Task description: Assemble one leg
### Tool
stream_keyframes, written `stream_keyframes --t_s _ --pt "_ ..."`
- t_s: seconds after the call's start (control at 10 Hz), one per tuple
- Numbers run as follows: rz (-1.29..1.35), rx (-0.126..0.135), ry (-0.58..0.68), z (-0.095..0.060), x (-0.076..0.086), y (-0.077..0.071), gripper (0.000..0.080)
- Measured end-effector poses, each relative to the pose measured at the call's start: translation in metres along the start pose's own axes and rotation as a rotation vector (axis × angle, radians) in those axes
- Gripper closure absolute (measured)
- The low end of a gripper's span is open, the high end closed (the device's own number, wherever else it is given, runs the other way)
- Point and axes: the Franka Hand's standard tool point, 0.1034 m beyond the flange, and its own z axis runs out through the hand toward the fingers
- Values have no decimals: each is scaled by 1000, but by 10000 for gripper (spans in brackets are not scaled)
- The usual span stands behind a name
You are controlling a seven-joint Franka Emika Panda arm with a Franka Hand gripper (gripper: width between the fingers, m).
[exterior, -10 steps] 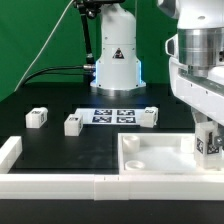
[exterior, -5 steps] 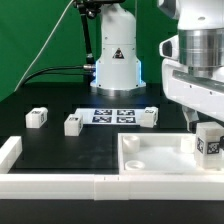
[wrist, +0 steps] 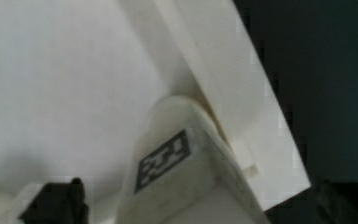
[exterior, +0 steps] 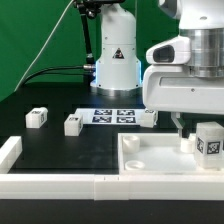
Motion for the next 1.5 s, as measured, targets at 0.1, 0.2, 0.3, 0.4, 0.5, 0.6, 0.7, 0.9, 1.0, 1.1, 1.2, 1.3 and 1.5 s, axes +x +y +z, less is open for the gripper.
stream_keyframes --t_s 0.1,0.2,0.3,0.4,0.5,0.6,0.7,0.9,1.0,1.1,1.2,1.3,1.5 --pt "-89 0 2 -1 2 0 150" --pt "-207 -1 3 -2 2 1 150" --pt "-268 -1 3 -2 2 0 150" --pt "-347 -1 3 -1 2 1 150" --pt "-346 -1 3 -1 2 1 150" --pt "-344 -1 3 -1 2 1 264" --pt "-344 -1 3 -1 2 1 437" --pt "-330 -1 3 -1 3 2 508" --pt "-290 -1 3 -1 3 2 508" --pt "-259 0 5 -1 3 2 508" --pt "-156 1 12 -1 3 3 508" --pt "24 5 18 -1 3 4 508" --pt "308 6 18 0 2 5 508"
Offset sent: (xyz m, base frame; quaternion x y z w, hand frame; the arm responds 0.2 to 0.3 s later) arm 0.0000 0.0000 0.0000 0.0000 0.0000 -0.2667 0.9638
